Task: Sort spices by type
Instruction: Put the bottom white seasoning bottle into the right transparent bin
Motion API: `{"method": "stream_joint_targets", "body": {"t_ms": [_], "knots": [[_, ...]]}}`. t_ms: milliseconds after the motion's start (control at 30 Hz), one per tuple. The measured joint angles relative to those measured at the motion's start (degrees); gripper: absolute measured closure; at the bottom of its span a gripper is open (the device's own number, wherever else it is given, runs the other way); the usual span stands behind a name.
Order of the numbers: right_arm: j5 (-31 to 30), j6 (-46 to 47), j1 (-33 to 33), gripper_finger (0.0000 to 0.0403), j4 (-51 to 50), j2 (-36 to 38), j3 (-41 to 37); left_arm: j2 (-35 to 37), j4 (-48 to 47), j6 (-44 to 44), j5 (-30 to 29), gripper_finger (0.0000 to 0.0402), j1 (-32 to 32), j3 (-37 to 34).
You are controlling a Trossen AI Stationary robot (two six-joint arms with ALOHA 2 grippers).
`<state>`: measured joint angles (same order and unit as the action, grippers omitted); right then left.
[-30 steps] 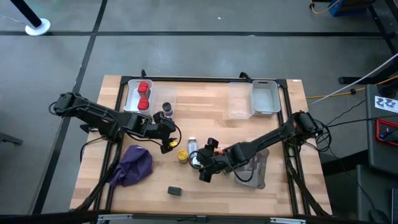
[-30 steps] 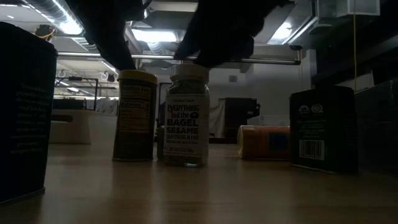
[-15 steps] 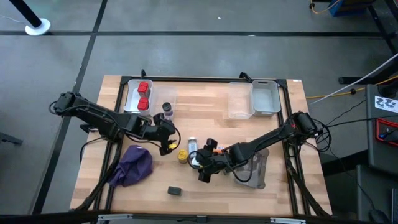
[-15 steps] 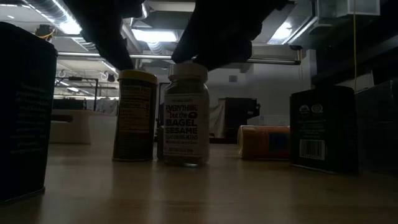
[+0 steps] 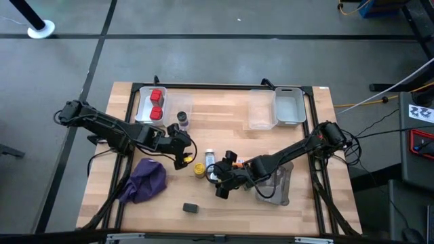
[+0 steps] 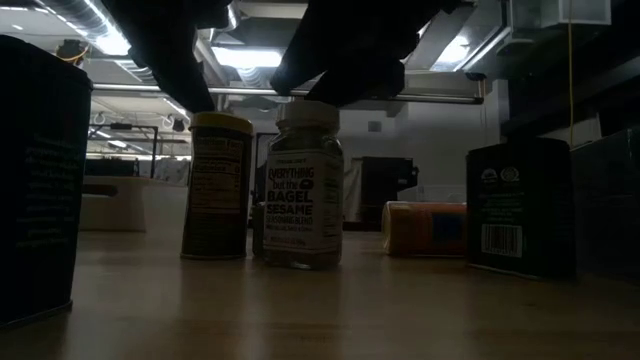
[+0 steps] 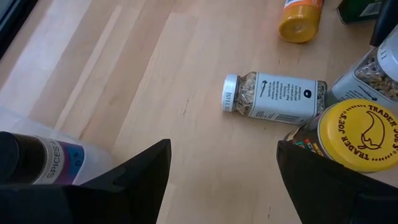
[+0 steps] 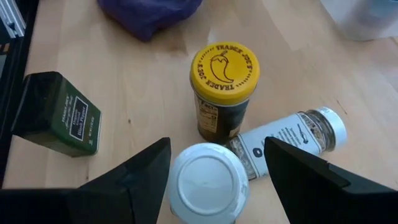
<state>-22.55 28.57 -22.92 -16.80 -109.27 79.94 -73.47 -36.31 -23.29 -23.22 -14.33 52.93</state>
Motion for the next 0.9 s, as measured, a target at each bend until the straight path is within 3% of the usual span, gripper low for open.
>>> {"method": "stream_joint_targets", "body": {"t_ms": [900], "knots": [[-2.47,3.13,-1.86,0.0157,-0.57,-4.26,0.00,0.00,0.17,-0.67,0.01,0.0125,-0.07,-0.07]]}}
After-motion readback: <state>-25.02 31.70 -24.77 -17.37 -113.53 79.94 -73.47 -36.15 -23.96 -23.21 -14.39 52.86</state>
